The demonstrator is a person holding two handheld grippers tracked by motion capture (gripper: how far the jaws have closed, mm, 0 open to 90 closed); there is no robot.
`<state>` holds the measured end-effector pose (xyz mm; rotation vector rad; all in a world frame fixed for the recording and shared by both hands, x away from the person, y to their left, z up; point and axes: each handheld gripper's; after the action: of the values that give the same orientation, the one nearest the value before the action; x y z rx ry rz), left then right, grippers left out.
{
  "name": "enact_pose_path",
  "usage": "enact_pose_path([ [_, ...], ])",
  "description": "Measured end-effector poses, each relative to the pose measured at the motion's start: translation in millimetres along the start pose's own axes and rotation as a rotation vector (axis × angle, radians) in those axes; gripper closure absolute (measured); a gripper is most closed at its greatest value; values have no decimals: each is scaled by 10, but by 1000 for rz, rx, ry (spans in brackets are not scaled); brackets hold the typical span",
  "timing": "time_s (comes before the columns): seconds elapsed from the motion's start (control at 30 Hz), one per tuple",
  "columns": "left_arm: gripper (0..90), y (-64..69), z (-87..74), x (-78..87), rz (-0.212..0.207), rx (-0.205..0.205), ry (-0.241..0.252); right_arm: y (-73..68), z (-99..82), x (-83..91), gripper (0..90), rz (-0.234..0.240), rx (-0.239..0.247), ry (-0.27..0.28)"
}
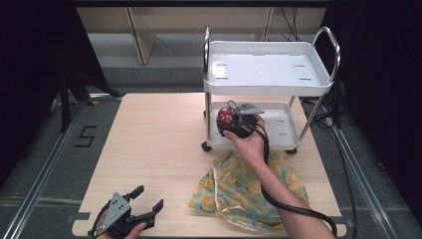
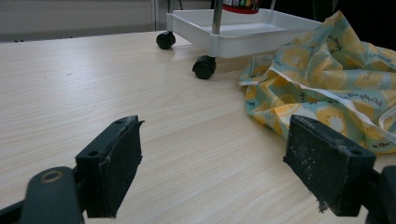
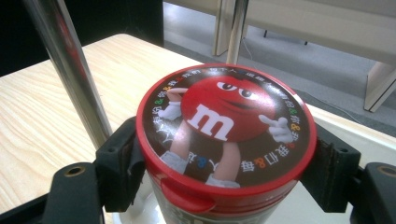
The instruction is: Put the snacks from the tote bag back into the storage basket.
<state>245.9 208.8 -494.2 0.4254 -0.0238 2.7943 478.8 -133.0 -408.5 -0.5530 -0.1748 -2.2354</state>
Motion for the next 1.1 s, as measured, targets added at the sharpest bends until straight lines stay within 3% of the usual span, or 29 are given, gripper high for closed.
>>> enact_pose_path([
  [0.33,181,10,0,-15,-9,-1,5,26,-36,-44,265,-5,-5,-19],
  [0.5,181,0,10,7,-3,-19,4,41,-1,-90,265,-15,17,-8],
  [0.87,182,11,5,-15,-7,-2,16,20,0,-90,265,-22,5,-6],
  [0.9,183,8,8,-21,-10,-3,20,10,-36,-99,265,-34,-24,-14],
  [0.97,183,14,15,-13,-3,-3,16,28,-59,-110,265,-19,4,-11],
  [1.1,183,14,16,-4,-3,-10,22,38,-83,-111,265,-22,-3,-16],
])
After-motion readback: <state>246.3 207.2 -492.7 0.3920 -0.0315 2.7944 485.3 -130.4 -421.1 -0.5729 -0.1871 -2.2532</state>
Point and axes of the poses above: each handheld gripper's, and its own axes: x roughly backward along the jaws, z roughly out of its top, y roughly to its right, and after that the axes turned 15 degrees about z, right-handed
